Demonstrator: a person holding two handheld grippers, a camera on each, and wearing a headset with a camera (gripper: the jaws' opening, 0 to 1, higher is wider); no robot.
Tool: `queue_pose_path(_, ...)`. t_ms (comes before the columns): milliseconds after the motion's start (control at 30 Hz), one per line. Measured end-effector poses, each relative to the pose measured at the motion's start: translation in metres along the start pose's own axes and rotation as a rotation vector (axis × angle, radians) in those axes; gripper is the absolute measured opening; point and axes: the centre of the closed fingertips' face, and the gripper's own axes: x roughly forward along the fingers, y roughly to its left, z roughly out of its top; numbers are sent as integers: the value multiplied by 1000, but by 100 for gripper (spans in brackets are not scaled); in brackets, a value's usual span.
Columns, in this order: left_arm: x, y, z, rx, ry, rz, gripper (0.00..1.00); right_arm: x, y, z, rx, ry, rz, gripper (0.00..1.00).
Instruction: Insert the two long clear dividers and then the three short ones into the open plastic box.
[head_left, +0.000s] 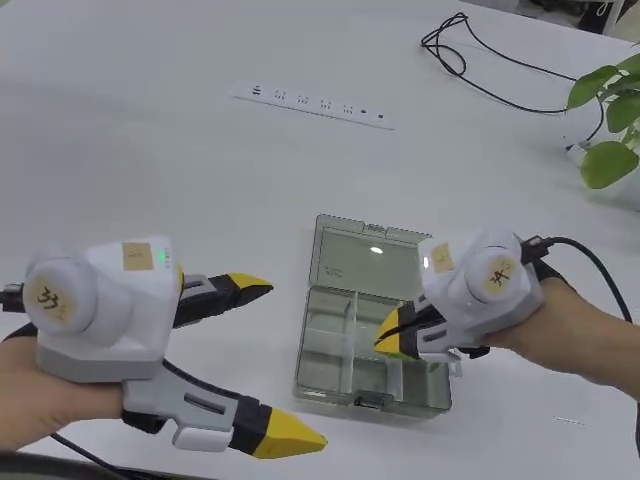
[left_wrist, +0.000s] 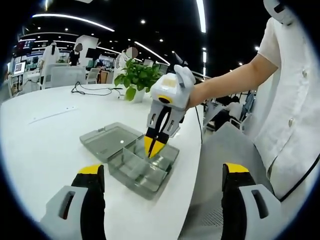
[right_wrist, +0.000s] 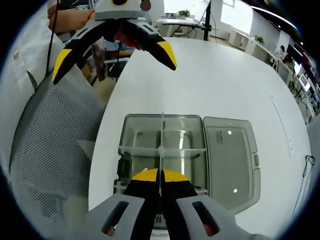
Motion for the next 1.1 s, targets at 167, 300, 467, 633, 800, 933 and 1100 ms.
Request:
queue_pose_path(167,0,1,0,-2,-1,2,100,4,1,-2,-18,31,-4,2)
queue_pose_path(300,-1,1,1,-1,-3,2,100,4,0,-3,-24,39,-4,2)
queue_pose_path(467,-1,1,0,-1,1,1,100,4,0,-3,-15,38,-11,3)
queue_pose_path(633,-1,0,0,1,4,2,100,4,1,-3,-7,36,-14,4)
queue_pose_path(800,-2,-1,-1,1,7,2,100,2,3,-2,9,24,-17,7)
queue_pose_path(933,-3,-1,-1,-1,8,3,100,-3,2,0,23,7,-30,9)
queue_pose_path(1100,-3,-1,-1,1,8,3,100,-11,-1,6,51,-33,-47,12)
